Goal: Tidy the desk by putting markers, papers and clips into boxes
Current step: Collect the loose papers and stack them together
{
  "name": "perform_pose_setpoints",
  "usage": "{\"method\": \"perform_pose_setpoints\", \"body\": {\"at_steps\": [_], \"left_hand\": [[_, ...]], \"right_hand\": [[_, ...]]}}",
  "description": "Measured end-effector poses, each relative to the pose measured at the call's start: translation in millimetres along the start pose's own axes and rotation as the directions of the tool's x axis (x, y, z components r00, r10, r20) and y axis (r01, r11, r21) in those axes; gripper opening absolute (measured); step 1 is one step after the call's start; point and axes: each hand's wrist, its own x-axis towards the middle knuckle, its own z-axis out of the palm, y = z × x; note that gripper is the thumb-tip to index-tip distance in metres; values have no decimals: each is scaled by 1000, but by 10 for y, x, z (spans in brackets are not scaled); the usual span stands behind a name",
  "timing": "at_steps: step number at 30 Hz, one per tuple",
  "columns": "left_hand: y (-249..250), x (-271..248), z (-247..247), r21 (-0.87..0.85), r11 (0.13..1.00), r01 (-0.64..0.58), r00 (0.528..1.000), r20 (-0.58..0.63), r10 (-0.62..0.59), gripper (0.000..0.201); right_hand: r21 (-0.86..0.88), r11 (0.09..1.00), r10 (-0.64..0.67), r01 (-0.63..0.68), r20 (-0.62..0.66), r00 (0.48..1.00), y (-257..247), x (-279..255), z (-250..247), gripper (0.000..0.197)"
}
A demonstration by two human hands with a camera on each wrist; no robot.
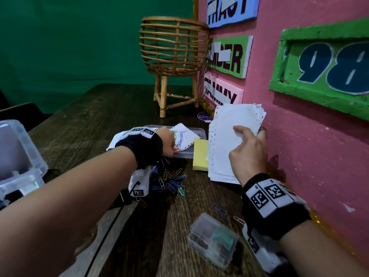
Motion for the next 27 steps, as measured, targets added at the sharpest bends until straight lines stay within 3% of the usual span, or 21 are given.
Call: {"method": "perform_pose_setpoints", "body": {"at_steps": [4,6,9,11,14,19,23,27], "left_hand": [[-105,4,-118,-118,990,83,995,-49,-89,27],[-221,26,-120,-134,972,191,976,-76,-202,32],[-323,-11,-14,-208,908,363,931,64,-358,59],[-358,-23,35,-231,887,400,916,117,-383,61],[-379,-50,-1,-301,863,406,910,41,-413,59],[-357,-112,-276,-568,776,274,889,-158,-429,46],[-332,-226,-673,-720,688,94,812,-344,-472,37],[-199,-427,-1036,-649,753,-105,736,-560,-380,25]], "right_hand": [[13,1000,-13,13,-19,1000,-17,-12,-12,53],[29,999,-28,29,-37,999,-14,-15,-11,54],[67,998,-18,19,-14,1000,14,1,-1,50],[86,996,-3,3,10,1000,28,16,9,47],[69,998,3,-3,9,1000,12,11,6,46],[36,999,11,-10,-21,1000,-44,-22,-40,48],[36,999,23,-22,-14,1000,-51,-24,-41,47],[86,996,31,-27,-44,999,-66,-18,-43,42]]}}
